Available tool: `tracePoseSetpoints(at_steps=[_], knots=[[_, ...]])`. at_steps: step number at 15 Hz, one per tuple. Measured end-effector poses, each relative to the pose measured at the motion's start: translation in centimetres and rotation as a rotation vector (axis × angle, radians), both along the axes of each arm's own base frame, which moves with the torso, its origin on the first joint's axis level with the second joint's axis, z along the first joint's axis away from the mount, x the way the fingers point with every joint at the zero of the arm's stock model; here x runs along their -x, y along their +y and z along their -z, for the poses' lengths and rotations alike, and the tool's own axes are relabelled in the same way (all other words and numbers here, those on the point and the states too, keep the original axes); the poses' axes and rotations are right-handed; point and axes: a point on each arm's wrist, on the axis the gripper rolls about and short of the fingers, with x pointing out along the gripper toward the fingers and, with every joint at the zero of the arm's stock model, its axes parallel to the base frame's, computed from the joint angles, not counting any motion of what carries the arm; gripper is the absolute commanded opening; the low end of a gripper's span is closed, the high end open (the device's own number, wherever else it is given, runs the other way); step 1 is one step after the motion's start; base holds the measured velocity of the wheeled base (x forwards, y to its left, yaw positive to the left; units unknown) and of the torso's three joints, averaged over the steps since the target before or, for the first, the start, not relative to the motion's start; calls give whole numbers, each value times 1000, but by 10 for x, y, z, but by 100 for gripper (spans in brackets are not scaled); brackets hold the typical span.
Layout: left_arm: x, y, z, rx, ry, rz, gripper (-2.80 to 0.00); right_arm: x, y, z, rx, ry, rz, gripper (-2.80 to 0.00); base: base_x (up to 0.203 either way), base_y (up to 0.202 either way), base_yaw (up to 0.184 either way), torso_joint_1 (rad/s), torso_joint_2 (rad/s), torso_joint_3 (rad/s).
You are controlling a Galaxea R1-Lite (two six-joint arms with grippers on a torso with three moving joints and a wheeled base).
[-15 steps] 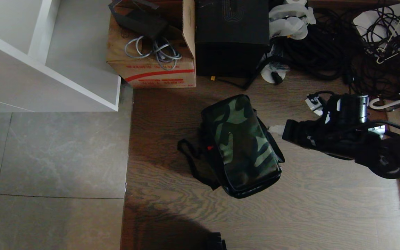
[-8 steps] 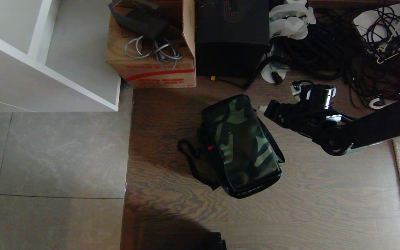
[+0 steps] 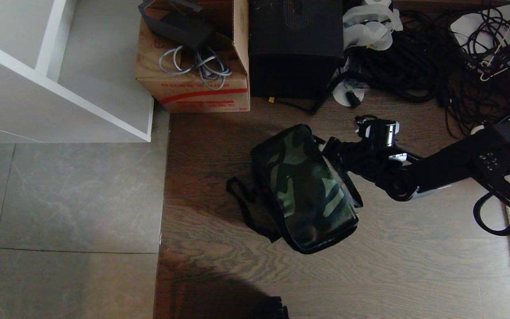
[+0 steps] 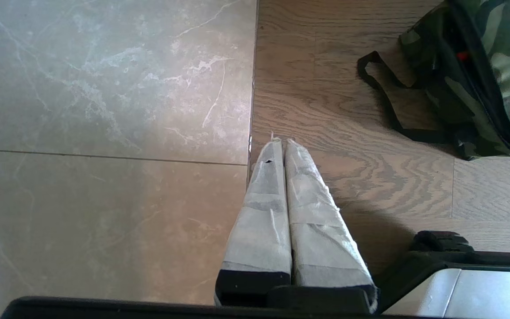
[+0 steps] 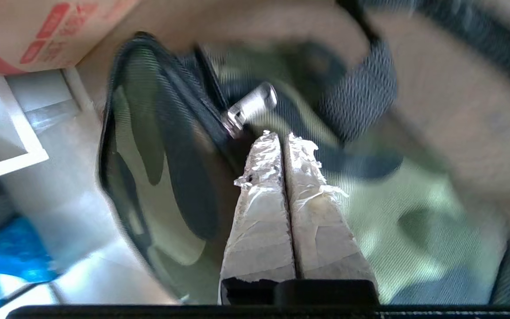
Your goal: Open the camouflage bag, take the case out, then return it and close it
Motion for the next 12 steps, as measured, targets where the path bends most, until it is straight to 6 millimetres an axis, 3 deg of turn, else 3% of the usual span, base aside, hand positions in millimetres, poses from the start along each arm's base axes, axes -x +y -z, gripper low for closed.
tracePoseSetpoints(at_steps=[6, 12], knots=[[0, 0, 0, 0, 0, 0, -280, 20, 12, -6, -58, 142, -17, -280, 0, 0, 0, 0, 0, 0], [0, 0, 0, 0, -1, 0, -280, 42, 11, -4, -45, 270, -23, -280, 0, 0, 0, 0, 0, 0]])
